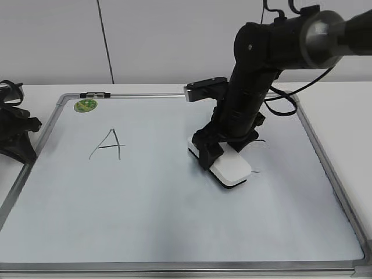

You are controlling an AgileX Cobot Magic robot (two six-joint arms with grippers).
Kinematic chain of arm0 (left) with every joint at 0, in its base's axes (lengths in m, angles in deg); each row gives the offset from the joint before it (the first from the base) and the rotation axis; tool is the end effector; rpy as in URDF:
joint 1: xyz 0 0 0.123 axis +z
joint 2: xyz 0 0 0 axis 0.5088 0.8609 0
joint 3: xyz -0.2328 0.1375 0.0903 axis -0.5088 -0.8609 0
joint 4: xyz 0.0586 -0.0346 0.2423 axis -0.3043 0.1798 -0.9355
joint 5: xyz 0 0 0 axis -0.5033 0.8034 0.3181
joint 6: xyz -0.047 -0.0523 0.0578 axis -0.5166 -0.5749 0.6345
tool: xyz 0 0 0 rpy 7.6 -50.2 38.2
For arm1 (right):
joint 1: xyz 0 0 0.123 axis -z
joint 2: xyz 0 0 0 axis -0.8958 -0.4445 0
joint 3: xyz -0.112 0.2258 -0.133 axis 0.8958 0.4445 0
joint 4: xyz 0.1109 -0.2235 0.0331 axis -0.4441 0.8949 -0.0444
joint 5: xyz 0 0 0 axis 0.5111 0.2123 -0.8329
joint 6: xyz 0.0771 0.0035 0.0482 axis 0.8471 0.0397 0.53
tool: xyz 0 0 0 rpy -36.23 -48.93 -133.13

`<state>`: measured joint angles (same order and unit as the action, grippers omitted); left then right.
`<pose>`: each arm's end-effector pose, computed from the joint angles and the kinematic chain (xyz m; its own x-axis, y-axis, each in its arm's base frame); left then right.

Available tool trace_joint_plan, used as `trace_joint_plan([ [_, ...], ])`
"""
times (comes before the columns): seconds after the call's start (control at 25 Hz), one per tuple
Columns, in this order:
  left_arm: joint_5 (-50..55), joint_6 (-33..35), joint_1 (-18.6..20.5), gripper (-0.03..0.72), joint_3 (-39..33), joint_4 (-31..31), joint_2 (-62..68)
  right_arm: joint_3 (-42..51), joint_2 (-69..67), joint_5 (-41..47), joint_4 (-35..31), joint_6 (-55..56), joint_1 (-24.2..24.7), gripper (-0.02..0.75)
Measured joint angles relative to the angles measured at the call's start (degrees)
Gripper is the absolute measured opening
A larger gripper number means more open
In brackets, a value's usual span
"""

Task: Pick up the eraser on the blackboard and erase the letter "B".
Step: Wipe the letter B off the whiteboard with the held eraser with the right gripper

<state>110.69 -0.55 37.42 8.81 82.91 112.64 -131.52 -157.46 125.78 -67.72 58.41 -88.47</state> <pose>0.4118 0.0257 0.1260 -0.9958 -0.0173 -0.0898 0.0056 0.9685 -0.2490 0.3894 0.1969 0.1747 -0.8134 -0.5475 -0.1964 -0.5753 0.8073 0.1320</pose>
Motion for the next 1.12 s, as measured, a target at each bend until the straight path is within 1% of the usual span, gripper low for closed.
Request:
trace_joint_plan([
  [0.4,0.09,0.0,0.0,0.034,0.0,0.0,0.0,0.0,-3.44,-2.02,-0.15,-0.22,-0.11,0.54],
  [0.56,0.09,0.0,0.0,0.034,0.0,0.0,0.0,0.0,-3.65,-2.37,1.39,-0.22,-1.03,0.54],
  [0.72,0.09,0.0,0.04,0.034,0.0,0.1,0.0,-0.23,-4.04,-3.28,3.19,-0.3,-3.44,0.54],
  [0.88,0.09,0.0,0.04,0.034,0.0,0.1,0.0,-0.23,-4.15,-4.4,2.4,-1.05,-6.74,0.54],
  [0.96,0.09,0.0,0.04,0.034,0.0,0.1,0.0,-0.23,-4.22,-4.72,1.72,-1.37,-7.74,0.54],
  [1.12,0.09,0.0,0.04,0.034,0.0,0.1,0.0,-0.23,-4.29,-5.07,1.59,-1.63,-8.27,0.54],
])
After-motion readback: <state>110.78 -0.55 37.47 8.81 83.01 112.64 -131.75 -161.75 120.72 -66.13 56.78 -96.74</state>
